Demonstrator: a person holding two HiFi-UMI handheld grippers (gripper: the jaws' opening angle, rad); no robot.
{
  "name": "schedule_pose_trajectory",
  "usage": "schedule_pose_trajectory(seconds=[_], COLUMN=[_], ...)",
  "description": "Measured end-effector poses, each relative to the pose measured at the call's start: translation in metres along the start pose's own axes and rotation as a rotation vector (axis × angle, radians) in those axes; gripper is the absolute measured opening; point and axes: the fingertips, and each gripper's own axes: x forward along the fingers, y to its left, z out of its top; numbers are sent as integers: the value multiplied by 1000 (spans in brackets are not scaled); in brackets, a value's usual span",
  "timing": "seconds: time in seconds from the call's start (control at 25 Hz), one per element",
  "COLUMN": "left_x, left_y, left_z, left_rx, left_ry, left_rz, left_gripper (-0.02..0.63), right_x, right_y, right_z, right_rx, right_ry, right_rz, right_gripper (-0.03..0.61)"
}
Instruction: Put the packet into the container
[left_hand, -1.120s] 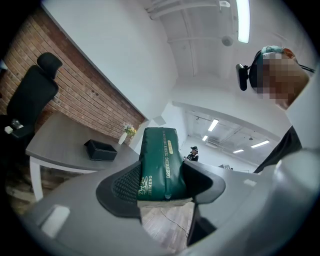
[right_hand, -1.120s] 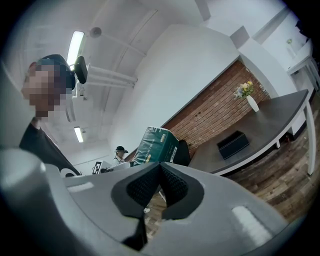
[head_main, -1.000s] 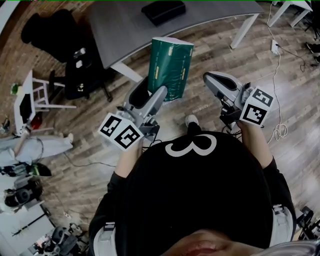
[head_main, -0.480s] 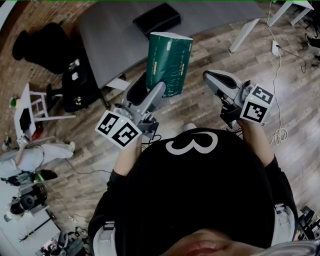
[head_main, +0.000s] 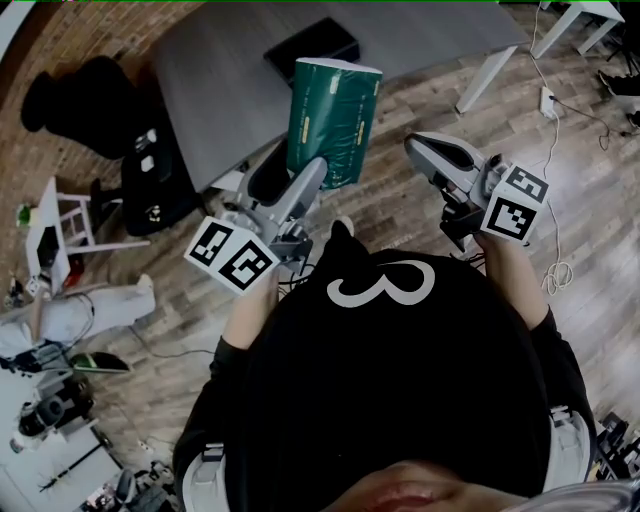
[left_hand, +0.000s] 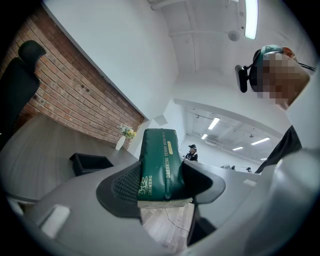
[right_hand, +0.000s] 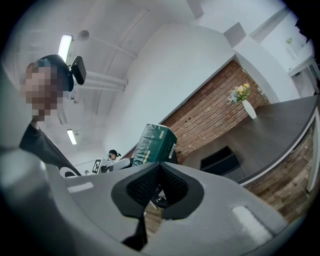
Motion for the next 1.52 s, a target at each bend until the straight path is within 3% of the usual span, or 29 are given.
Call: schedule_pose_trajectory(seconds=[0.16, 0.36, 0.72, 1.0, 1.52], left_x=[6, 46, 92, 130, 165], left_y=[8, 77, 124, 177, 229], left_z=[3, 33, 56, 76, 74], left_rx=[16, 1, 128, 181, 335], left_ry=[7, 34, 95, 134, 233], left_rz=[-21, -51, -103, -125, -142], left_gripper=[281, 281, 281, 279, 279], right_x=[4, 59, 84, 114, 130], right_y=[-6, -54, -99, -138, -176], right_z=[4, 31, 54, 67, 69], right_rx=[-9, 14, 22, 47, 73], right_ry=[-14, -14, -71, -95, -117], right_rz=[-21, -71, -166, -216, -291], right_gripper=[2, 2, 2, 2, 2])
